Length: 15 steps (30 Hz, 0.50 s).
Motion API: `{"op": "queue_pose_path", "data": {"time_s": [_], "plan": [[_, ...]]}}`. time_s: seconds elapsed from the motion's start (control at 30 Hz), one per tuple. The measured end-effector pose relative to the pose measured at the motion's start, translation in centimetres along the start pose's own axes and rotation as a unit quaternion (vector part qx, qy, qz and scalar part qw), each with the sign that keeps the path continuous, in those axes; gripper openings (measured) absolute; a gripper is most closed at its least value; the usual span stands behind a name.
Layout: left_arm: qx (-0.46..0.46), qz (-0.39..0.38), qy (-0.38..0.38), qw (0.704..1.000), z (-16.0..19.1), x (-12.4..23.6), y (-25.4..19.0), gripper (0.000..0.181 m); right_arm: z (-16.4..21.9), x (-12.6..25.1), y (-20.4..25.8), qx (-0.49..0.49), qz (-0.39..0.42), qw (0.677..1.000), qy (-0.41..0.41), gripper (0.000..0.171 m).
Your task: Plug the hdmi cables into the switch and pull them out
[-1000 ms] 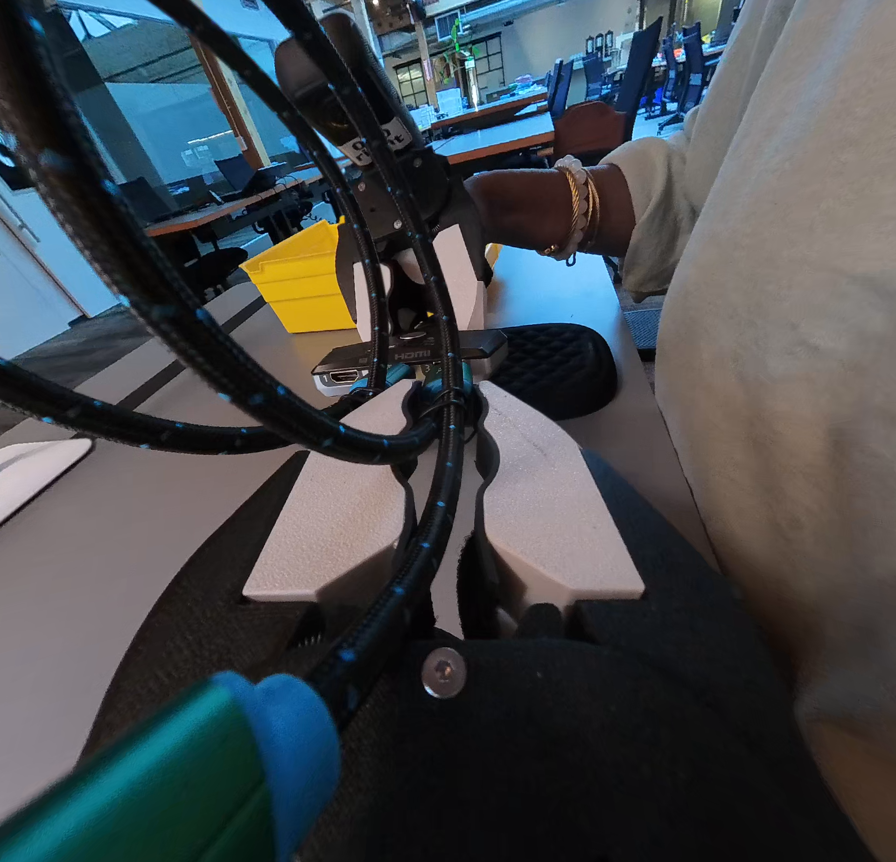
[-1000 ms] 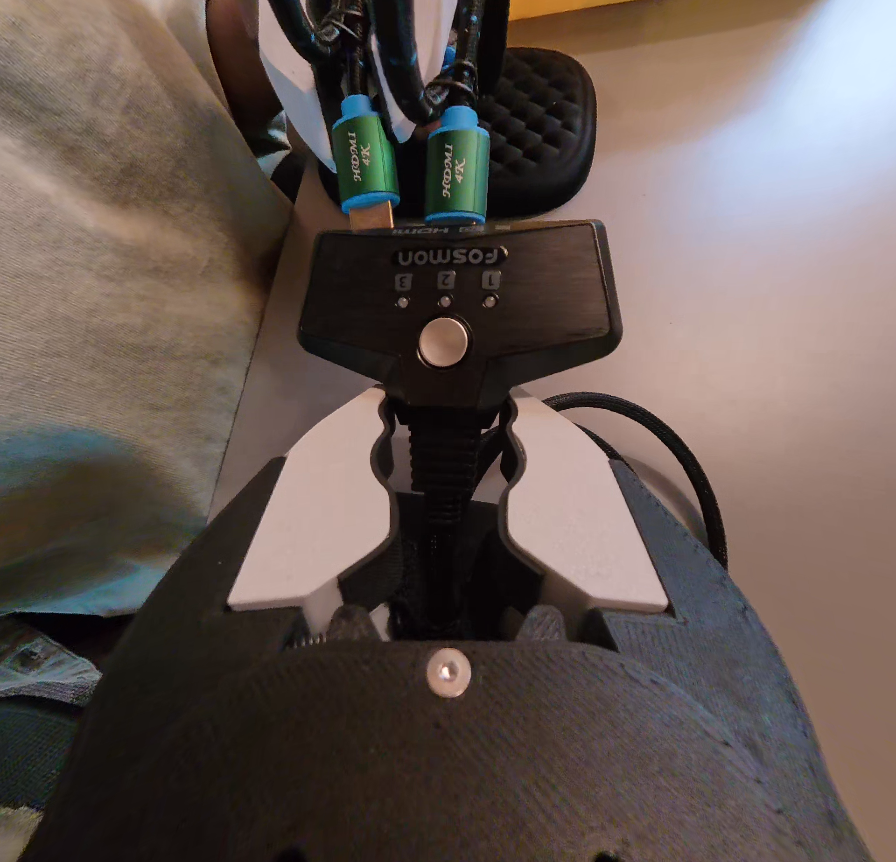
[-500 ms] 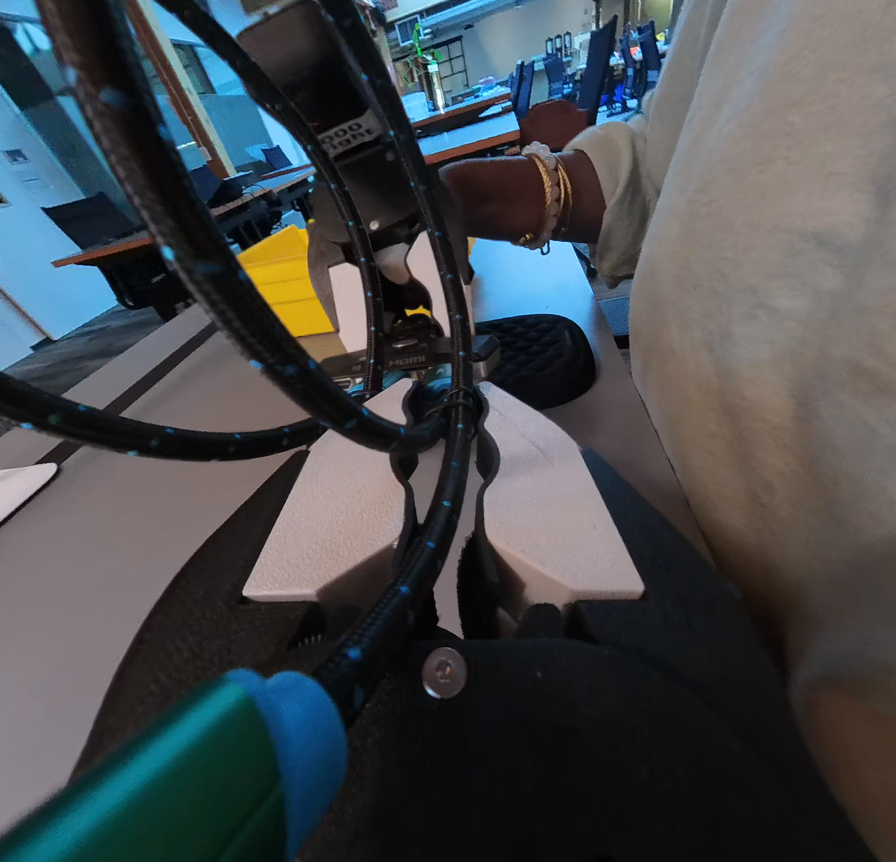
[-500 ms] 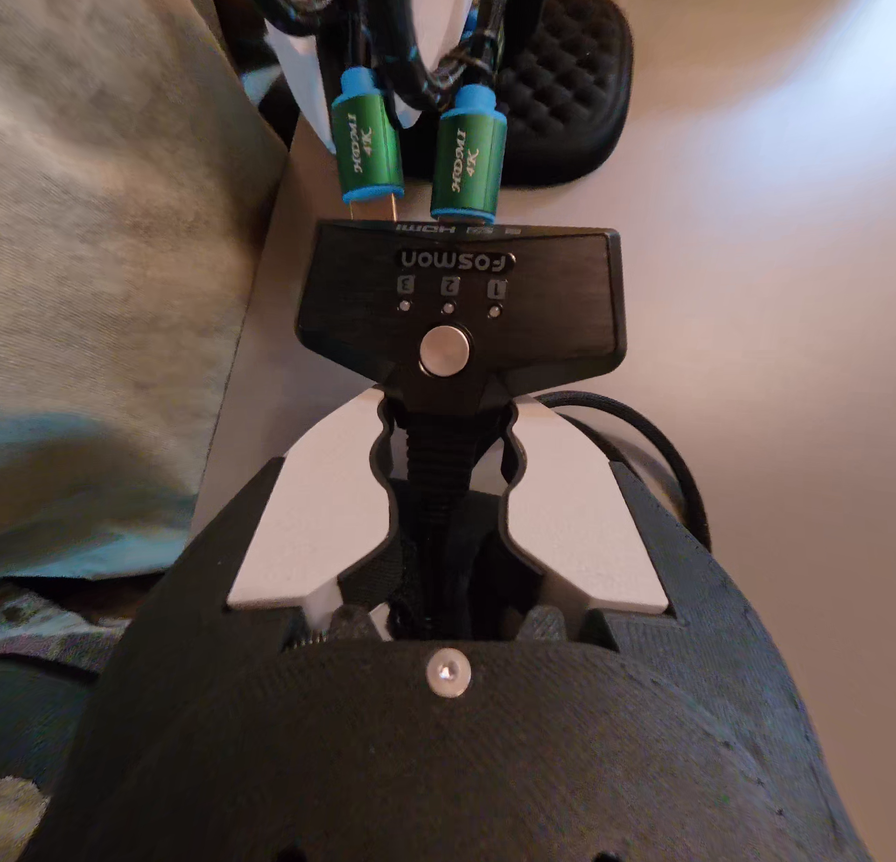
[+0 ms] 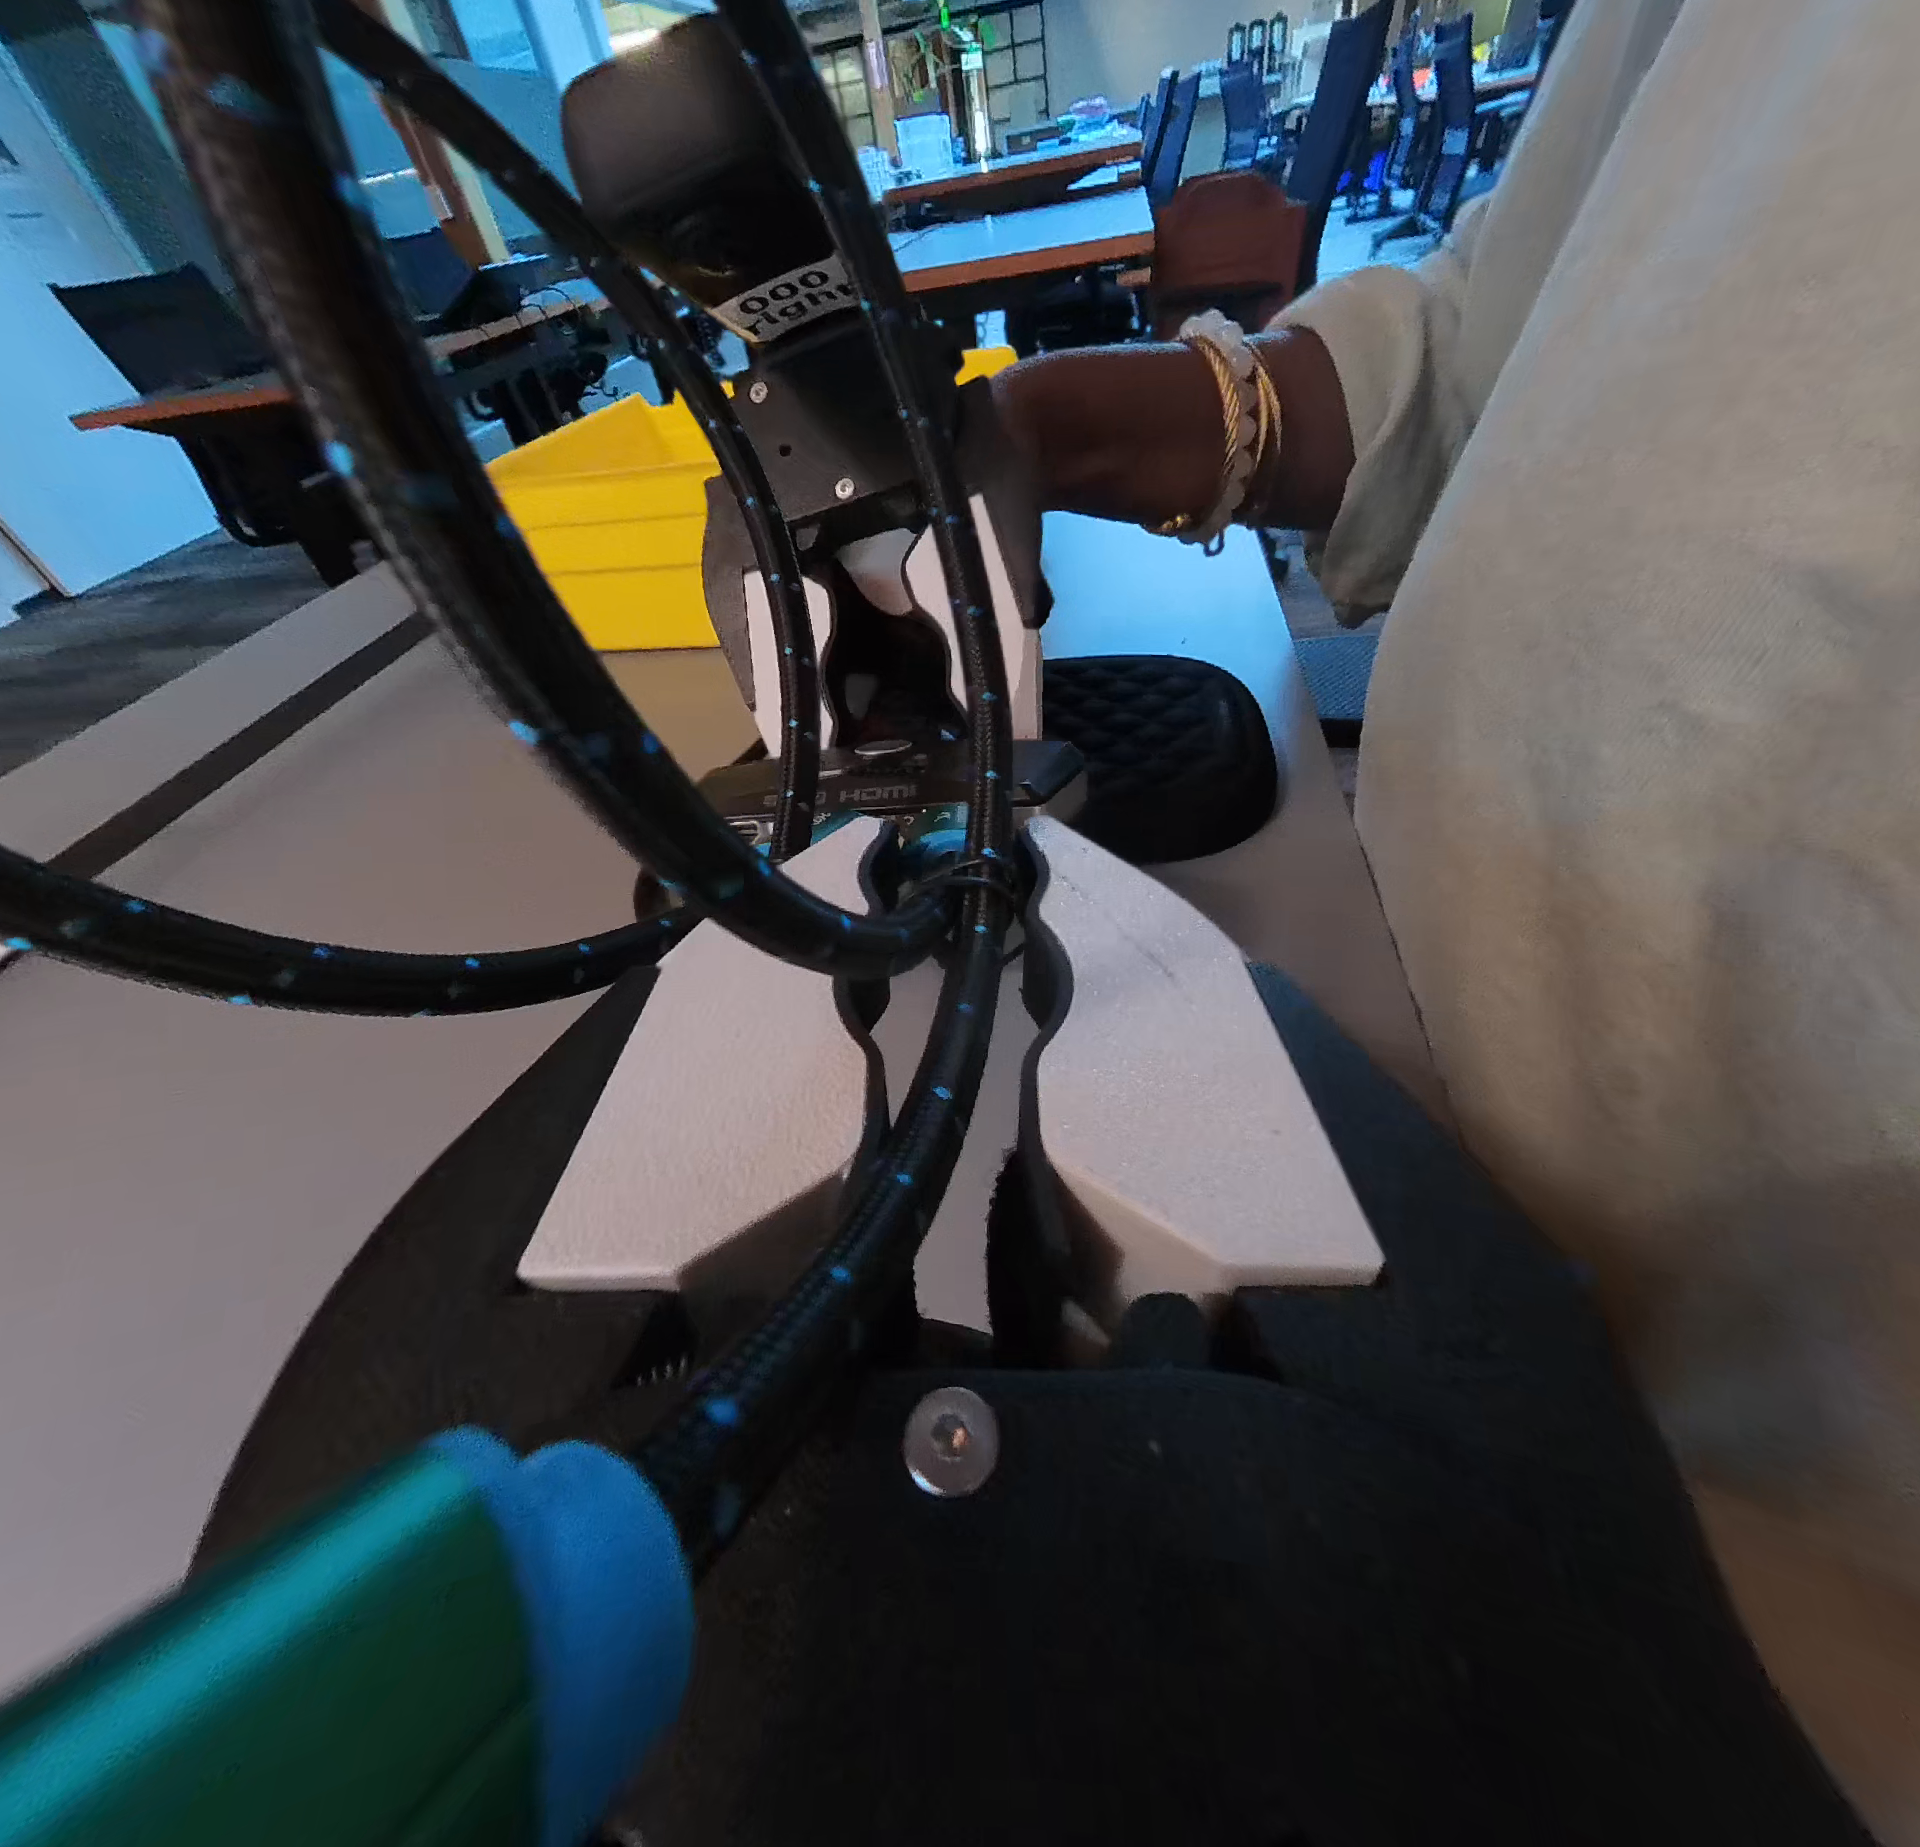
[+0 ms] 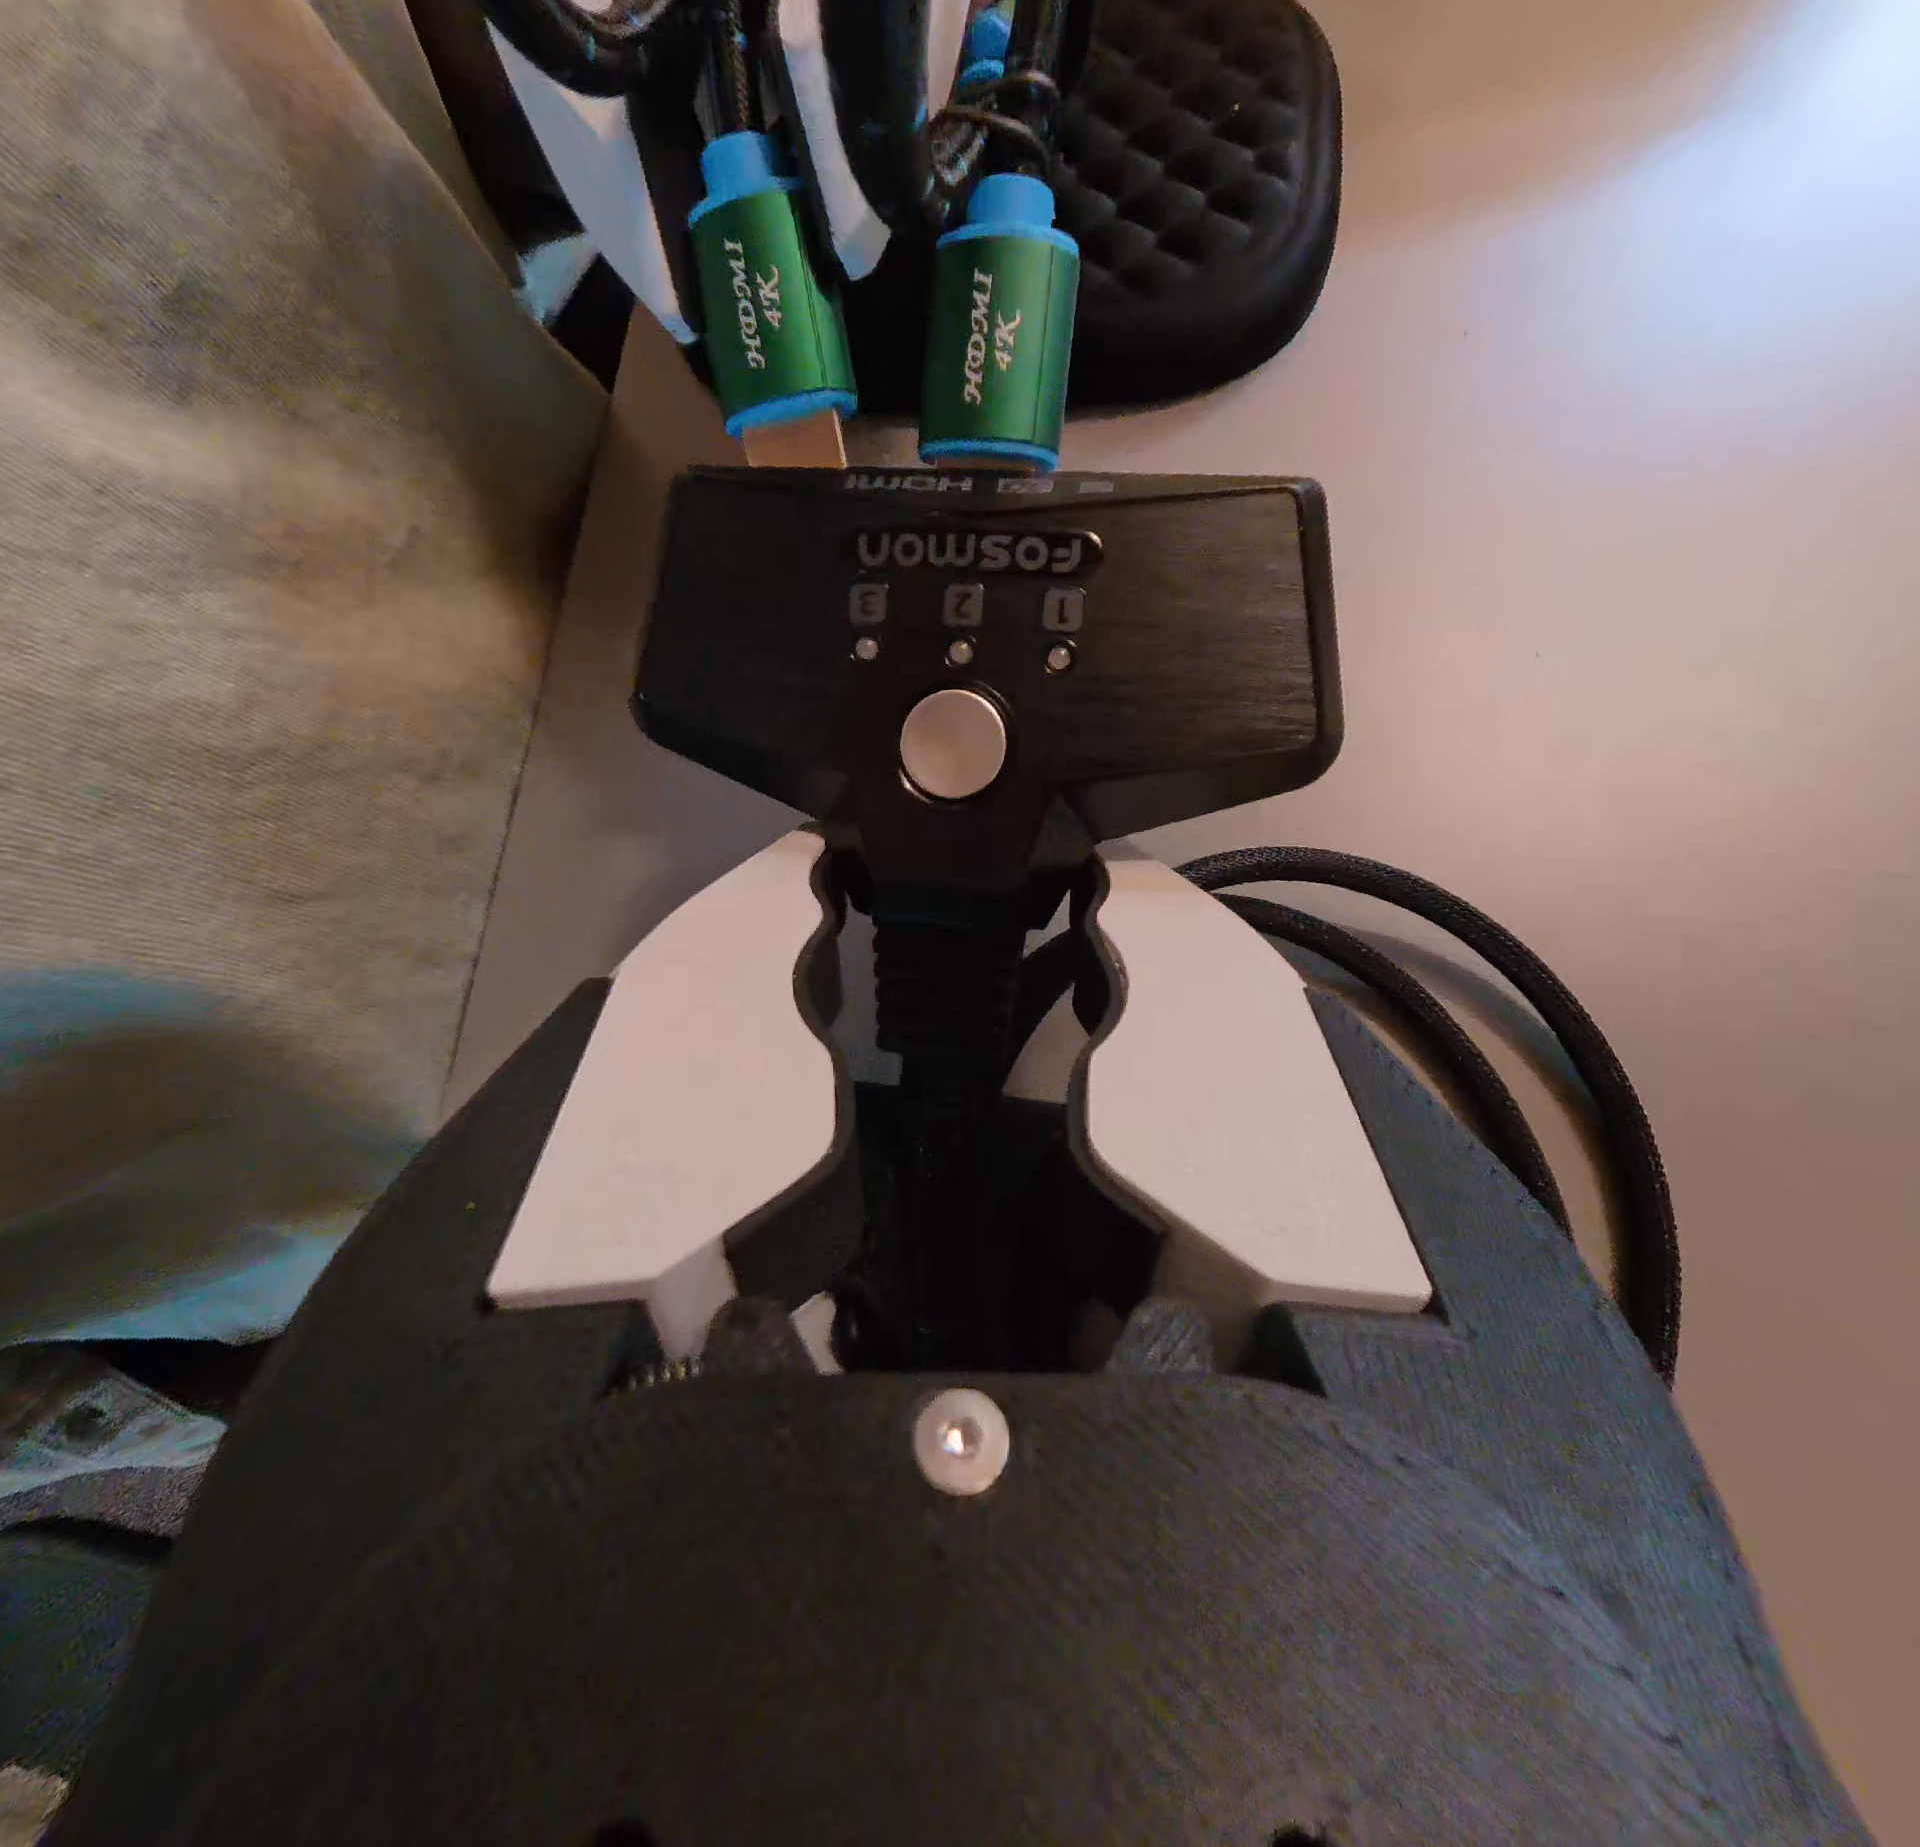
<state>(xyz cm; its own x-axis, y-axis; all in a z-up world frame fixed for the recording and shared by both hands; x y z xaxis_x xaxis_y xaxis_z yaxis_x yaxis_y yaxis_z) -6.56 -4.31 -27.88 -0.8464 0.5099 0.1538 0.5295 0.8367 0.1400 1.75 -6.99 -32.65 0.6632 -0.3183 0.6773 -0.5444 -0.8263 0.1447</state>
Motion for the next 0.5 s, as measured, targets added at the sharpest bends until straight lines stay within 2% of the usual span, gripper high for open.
{"op": "queue_pose_path", "data": {"time_s": [0.13, 0.23, 0.33, 0.5], "plan": [[0.01, 0.004, 0.001, 1.0, -0.02, 0.17, -0.13, 0.022, -0.08, -0.02, -0.02, 0.003, 0.001, 1.0, -0.004, 0.043], [0.023, 0.003, -0.018, 1.0, -0.5, 0.58, -0.08, 0.029, 0.15, -0.11, 0.07, 0.005, 0.0, 1.0, -0.006, 0.043], [0.023, 0.011, -0.015, 1.0, -0.37, 0.79, -0.36, 0.019, 0.23, -0.22, 0.19, 0.011, 0.0, 1.0, -0.005, 0.043], [0.026, 0.031, -0.012, 0.999, -0.36, 0.87, -0.87, 0.015, -0.02, -0.07, 0.15, 0.016, 0.004, 1.0, -0.016, 0.043]]}}
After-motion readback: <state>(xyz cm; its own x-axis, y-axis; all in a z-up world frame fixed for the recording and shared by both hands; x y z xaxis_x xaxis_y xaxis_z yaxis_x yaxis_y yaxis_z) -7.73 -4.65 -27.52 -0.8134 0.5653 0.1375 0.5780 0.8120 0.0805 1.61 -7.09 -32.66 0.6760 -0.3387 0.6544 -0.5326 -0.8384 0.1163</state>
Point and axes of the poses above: each gripper's, where its closed fingertips meet, x back along the fingers, z out of its underside, y = z × x across the jaws, the point moved 2 cm from there along x, back along the fingers, and after that the axes turned 2 degrees about z, right-handed, at the moved point
